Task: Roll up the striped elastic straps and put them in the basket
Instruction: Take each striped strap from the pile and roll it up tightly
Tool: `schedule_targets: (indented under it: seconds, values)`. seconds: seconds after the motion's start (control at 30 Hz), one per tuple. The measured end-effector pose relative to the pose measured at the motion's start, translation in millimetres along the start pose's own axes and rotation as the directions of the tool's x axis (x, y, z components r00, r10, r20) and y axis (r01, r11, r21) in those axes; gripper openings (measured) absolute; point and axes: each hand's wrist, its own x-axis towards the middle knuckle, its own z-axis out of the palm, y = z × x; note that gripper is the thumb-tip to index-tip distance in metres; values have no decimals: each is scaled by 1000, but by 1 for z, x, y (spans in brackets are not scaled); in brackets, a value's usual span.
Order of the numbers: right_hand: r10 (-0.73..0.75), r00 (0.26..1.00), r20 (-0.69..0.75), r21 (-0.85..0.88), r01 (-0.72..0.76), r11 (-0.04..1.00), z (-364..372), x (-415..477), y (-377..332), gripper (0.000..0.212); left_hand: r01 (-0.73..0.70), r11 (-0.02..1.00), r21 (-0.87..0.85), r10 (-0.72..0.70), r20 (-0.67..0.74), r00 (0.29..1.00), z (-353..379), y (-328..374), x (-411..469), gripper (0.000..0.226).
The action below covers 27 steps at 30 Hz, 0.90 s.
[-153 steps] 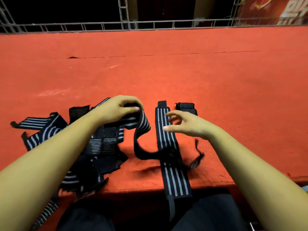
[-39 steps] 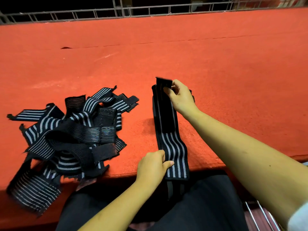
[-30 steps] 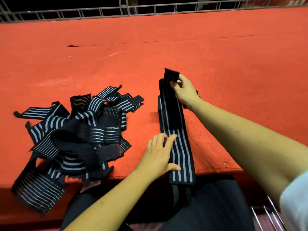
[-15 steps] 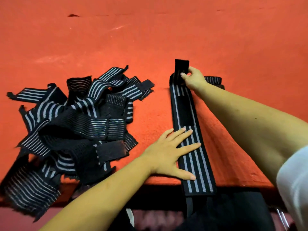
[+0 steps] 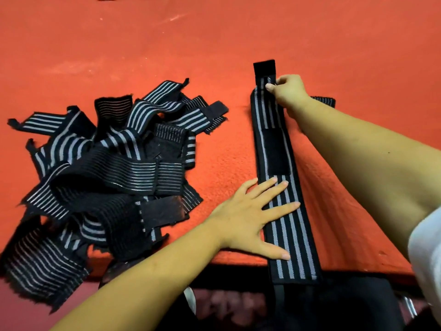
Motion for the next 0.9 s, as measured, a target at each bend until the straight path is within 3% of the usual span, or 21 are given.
schedule_targets:
  seconds: [0.1,0.27,0.37,0.43,0.53,0.63,0.7,0.83,0.9]
  values:
    - [-66,996,-60,124,73,990,-26,-21,-22,17,-3,1000,0,3,13,1000,1,-1,0,100]
    - [-107,989,-106,293,134,947,-74,-78,-55,15,-8,1000,-26,9,21,1000,-3,-1,1,97]
    - [-112,989,-99,368,141,919,-97,-136,-63,10,49,944,-326,-86,-100,991,-4,-1,1,77]
    - [-122,990,-77,376,142,916,-106,-180,-59,9,78,810,-581,-308,-308,900,-5,3,2,60]
    - [-140,990,-25,380,139,915,-108,-238,-45,9,89,729,-678,-576,-538,616,-16,14,6,37]
    - [-102,995,-2,439,92,894,-104,-283,-29,15,-5,543,-840,-718,-468,515,-47,30,9,39]
    - [-70,997,27,507,47,861,-102,-304,-23,9,-22,465,-885,-755,-410,511,-64,36,9,40]
    - [-100,992,76,536,44,843,-104,-325,-26,6,-89,196,-977,-723,-205,659,-91,44,3,34]
    - [-129,987,97,517,60,854,-105,-328,-30,7,-89,138,-986,-699,-161,697,-96,43,1,33]
